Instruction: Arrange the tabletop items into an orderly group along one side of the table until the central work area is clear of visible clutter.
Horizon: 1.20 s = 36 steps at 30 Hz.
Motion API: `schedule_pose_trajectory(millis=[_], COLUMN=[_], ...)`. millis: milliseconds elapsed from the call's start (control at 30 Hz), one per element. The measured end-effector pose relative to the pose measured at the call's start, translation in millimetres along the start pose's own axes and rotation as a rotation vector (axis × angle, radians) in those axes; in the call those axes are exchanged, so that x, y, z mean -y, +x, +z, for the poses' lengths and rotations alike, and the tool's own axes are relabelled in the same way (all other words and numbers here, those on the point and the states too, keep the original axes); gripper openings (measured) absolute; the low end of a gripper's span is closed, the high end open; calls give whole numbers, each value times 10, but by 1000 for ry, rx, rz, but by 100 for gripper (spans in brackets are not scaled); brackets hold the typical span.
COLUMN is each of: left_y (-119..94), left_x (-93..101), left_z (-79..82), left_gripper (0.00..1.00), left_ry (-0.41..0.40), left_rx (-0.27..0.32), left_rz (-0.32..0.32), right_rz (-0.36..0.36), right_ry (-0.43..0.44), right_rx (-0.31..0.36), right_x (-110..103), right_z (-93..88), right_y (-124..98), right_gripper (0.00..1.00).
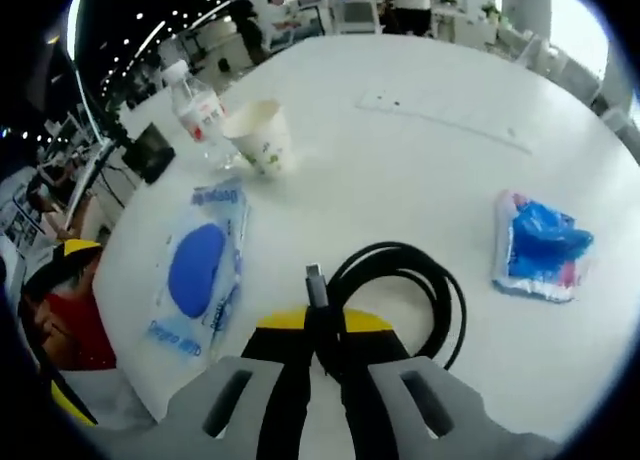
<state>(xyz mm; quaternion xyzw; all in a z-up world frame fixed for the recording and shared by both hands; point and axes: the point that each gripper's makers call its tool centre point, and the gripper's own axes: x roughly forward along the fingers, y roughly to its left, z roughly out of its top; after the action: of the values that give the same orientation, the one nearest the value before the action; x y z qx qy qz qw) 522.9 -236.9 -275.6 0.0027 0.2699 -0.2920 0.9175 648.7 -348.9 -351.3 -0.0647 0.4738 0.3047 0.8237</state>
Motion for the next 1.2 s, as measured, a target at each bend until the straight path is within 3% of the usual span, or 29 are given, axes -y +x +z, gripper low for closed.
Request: schedule_pose_trajectory(millis=[400, 600, 1200], left_y=[-36, -40, -23], left_x=[-58, -63, -43], left_z=[-18, -30, -93], left_gripper=[97, 97, 97], left_ry=[9, 10, 25], left_rx=[-2, -6, -34], left_rz=[15, 16, 7], right_rz=[-10, -22, -73], right_ry=[26, 42, 86], right_rx=[132, 163, 145], right_x=[89, 172, 491], right_z=[165, 165, -101], right_y=[-441, -600, -794], right_gripper=[8, 9, 9])
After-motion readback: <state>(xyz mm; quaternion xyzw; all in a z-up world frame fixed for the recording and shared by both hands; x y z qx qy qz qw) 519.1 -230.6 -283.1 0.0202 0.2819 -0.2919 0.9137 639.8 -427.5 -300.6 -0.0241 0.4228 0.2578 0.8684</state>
